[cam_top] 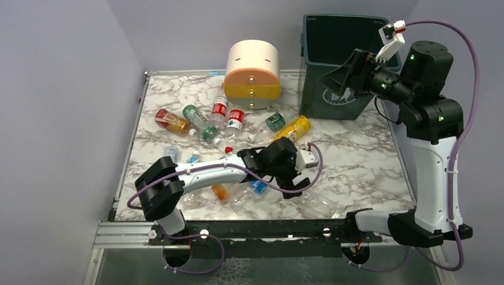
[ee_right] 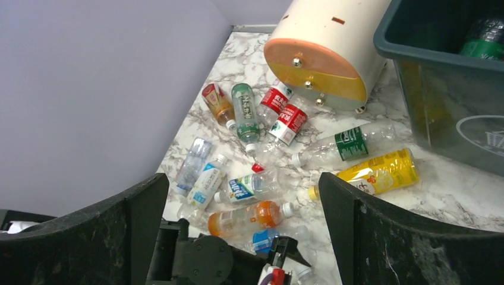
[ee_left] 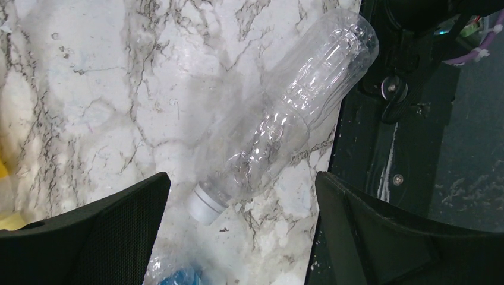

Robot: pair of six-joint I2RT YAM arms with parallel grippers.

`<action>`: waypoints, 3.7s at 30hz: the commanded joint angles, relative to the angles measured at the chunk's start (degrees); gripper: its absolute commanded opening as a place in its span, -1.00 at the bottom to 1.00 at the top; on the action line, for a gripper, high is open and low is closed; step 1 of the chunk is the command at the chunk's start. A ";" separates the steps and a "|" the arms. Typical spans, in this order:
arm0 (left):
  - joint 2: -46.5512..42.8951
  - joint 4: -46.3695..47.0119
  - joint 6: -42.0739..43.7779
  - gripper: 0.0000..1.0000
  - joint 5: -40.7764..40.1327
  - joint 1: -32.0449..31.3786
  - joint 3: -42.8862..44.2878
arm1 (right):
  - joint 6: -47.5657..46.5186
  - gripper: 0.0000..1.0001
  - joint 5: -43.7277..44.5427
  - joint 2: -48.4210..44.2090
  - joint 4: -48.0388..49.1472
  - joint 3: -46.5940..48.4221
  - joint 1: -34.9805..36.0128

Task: Put the plastic bottles in the bin
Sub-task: Pick up the plastic bottle at the center of the board, then place the plastic bottle in the trash bin.

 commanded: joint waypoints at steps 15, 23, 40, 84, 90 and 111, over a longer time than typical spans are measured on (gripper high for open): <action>11.69 4.99 6.17 0.97 3.82 -3.49 3.45 | 0.24 0.99 -3.26 -5.19 -1.05 -7.72 -0.38; 13.99 8.66 5.77 0.98 1.64 -3.82 3.45 | 0.24 0.99 -3.10 -6.13 -0.34 -9.69 -0.39; 16.29 9.51 4.93 0.76 -3.03 -3.77 2.89 | 0.40 0.99 -3.14 -6.66 1.33 -12.42 -0.37; -15.51 4.63 -4.85 0.07 -21.85 -3.75 -8.39 | 8.75 0.99 8.94 -10.67 1.38 -7.95 -0.37; -22.60 2.83 -6.62 0.07 -24.92 -3.78 -10.29 | 10.25 0.99 7.60 -12.34 4.12 -15.25 -0.37; -25.61 -3.69 -16.59 0.08 -26.96 -3.78 -4.16 | 12.82 0.99 4.00 -16.92 19.24 -43.91 -0.37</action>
